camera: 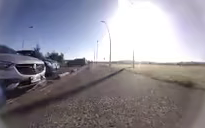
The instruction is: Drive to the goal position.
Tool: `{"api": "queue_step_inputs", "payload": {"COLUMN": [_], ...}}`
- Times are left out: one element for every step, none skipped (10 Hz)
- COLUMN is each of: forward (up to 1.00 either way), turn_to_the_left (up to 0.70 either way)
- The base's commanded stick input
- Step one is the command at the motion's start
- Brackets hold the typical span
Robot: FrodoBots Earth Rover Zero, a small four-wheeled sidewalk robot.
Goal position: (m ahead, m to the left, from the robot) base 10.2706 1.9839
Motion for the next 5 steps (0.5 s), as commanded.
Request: {"api": "queue_step_inputs", "payload": {"forward": [0.7, 0.7, 0.7, 0.7, 0.7], "turn_to_the_left": [0.0, 0.0, 0.0, 0.0, 0.0]}}
